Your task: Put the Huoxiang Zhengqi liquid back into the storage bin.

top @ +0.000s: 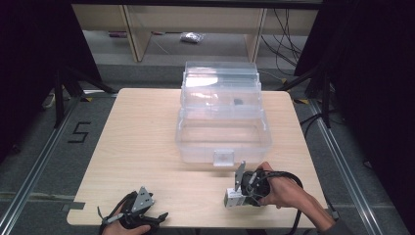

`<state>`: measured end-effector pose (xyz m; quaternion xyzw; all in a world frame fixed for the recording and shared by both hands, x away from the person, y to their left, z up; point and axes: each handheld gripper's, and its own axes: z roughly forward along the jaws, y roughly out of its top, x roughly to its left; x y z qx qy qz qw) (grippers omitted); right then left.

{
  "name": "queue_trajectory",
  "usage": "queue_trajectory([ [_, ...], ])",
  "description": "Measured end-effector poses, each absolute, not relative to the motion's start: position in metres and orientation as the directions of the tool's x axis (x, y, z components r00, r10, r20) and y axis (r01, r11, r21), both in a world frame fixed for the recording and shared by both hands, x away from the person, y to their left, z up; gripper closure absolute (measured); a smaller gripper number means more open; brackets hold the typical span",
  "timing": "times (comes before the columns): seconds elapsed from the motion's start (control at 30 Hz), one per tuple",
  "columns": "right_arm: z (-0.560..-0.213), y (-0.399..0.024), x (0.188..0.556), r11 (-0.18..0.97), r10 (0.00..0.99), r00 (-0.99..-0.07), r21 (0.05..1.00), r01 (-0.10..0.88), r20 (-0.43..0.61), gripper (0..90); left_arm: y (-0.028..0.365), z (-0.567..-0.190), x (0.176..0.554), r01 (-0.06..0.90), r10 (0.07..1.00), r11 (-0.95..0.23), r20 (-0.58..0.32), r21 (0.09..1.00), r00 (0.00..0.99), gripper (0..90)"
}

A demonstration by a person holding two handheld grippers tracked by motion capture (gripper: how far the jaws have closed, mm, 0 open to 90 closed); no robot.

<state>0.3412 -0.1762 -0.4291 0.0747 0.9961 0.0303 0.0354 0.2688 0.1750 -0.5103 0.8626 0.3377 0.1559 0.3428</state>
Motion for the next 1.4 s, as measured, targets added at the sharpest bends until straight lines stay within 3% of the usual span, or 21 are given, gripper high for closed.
queue_trajectory([
  [0.07,-0.430,-0.176,0.344,0.994,0.076,-0.994,0.084,0.069,-0.077,61.8,0.175,-0.511,0.269,0.475,0.690,-0.536,0.038,0.698,0.723,17.5],
  [0.17,-0.429,-0.177,0.343,0.994,0.071,-0.995,0.086,0.065,-0.069,63.8,0.175,-0.511,0.269,0.480,0.696,-0.534,0.040,0.696,0.717,17.5],
  [0.2,-0.429,-0.177,0.340,0.989,0.126,-0.990,0.081,0.121,-0.056,64.1,0.175,-0.511,0.269,0.476,0.691,-0.534,0.036,0.698,0.722,17.5],
  [0.27,-0.429,-0.178,0.342,0.991,0.093,-0.994,0.098,0.087,-0.060,64.2,0.175,-0.511,0.268,0.477,0.691,-0.534,0.036,0.698,0.722,17.6],
  [0.33,-0.428,-0.180,0.340,0.985,0.132,-0.991,0.117,0.127,-0.037,64.4,0.175,-0.511,0.269,0.483,0.697,-0.532,0.035,0.696,0.716,17.6],
  [0.37,-0.428,-0.181,0.344,0.986,0.095,-0.994,0.140,0.088,-0.048,64.5,0.175,-0.511,0.269,0.482,0.694,-0.530,0.031,0.697,0.719,17.6],
  [0.4,-0.427,-0.182,0.341,0.978,0.154,-0.987,0.145,0.147,-0.035,64.7,0.175,-0.511,0.268,0.479,0.693,-0.533,0.035,0.697,0.720,17.6],
  [0.43,-0.428,-0.184,0.346,0.983,0.097,-0.994,0.162,0.088,-0.051,64.8,0.175,-0.510,0.269,0.475,0.688,-0.542,0.041,0.693,0.725,17.6],
  [0.47,-0.425,-0.185,0.341,0.974,0.164,-0.986,0.165,0.156,-0.040,65.0,0.175,-0.511,0.269,0.477,0.690,-0.536,0.036,0.697,0.723,17.6],
  [0.53,-0.425,-0.186,0.345,0.976,0.120,-0.992,0.187,0.109,-0.048,65.0,0.175,-0.511,0.269,0.478,0.691,-0.534,0.036,0.697,0.722,17.6],
  [0.6,-0.421,-0.187,0.341,0.971,0.174,-0.983,0.176,0.161,-0.059,65.2,0.175,-0.511,0.268,0.479,0.694,-0.536,0.039,0.695,0.719,17.6],
  [0.7,-0.419,-0.188,0.343,0.971,0.149,-0.988,0.195,0.137,-0.047,65.3,0.175,-0.511,0.269,0.482,0.696,-0.530,0.032,0.698,0.717,17.6],
  [0.73,-0.416,-0.188,0.341,0.966,0.192,-0.980,0.187,0.180,-0.045,65.3,0.175,-0.511,0.269,0.481,0.694,-0.530,0.031,0.698,0.720,17.6],
  [0.8,-0.413,-0.189,0.344,0.969,0.157,-0.986,0.202,0.143,-0.056,65.3,0.175,-0.511,0.268,0.479,0.693,-0.531,0.034,0.699,0.720,17.6],
  [0.83,-0.407,-0.189,0.344,0.962,0.190,-0.981,0.207,0.176,-0.050,65.3,0.175,-0.510,0.269,0.475,0.691,-0.536,0.038,0.698,0.722,17.5],
  [1.1,-0.380,-0.189,0.352,0.966,0.174,-0.983,0.201,0.160,-0.052,65.3,0.178,-0.508,0.270,0.463,0.667,-0.579,0.064,0.672,0.742,17.6],
  [1.17,-0.374,-0.189,0.354,0.963,0.193,-0.980,0.201,0.180,-0.046,65.3,0.176,-0.510,0.269,0.475,0.687,-0.541,0.039,0.694,0.725,17.6],
  [1.4,-0.360,-0.189,0.371,0.967,0.161,-0.986,0.206,0.148,-0.048,65.2,0.177,-0.509,0.269,0.467,0.671,-0.569,0.053,0.677,0.740,17.6],
])
